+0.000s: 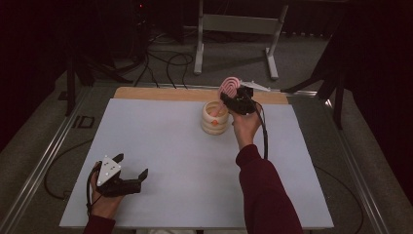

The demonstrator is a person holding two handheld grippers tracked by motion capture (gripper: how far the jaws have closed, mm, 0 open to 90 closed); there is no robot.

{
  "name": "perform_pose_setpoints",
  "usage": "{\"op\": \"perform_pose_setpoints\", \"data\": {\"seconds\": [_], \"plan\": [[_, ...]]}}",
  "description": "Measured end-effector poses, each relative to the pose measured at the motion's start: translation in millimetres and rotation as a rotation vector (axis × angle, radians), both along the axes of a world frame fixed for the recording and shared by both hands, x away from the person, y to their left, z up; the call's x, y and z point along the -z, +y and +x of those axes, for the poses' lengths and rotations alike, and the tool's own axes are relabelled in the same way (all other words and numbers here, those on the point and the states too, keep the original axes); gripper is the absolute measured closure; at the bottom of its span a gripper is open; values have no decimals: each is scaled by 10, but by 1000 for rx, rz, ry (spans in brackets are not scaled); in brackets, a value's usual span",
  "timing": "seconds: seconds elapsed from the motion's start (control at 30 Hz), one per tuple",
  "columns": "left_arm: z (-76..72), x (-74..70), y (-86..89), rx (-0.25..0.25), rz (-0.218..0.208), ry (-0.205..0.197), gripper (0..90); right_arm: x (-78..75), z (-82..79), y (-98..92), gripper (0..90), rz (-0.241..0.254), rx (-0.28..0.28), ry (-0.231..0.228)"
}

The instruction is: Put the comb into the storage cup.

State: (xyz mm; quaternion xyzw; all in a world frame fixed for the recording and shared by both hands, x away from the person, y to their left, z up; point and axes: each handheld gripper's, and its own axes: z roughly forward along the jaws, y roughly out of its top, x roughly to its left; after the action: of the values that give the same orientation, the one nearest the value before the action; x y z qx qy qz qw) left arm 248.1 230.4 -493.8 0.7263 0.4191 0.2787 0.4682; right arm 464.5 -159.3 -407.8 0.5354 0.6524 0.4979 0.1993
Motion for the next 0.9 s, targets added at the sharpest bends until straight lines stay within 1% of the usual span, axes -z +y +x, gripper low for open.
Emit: {"op": "perform_pose_setpoints", "data": {"seconds": [0.37, 0.4, 0.67, 0.9], "plan": [[-2, -4, 5, -1, 1, -3, 1, 18, 1, 25, 640, -10, 4, 1], [-3, -4, 8, -3, 0, -3, 1, 27, 1, 44, 640, -18, 2, -1], [-5, -9, 9, -1, 2, -3, 1, 57, 1, 83, 640, -30, 3, 2], [-4, -8, 8, 0, 2, -4, 1, 87, 6, 87, 640, -27, 6, 7]]}}
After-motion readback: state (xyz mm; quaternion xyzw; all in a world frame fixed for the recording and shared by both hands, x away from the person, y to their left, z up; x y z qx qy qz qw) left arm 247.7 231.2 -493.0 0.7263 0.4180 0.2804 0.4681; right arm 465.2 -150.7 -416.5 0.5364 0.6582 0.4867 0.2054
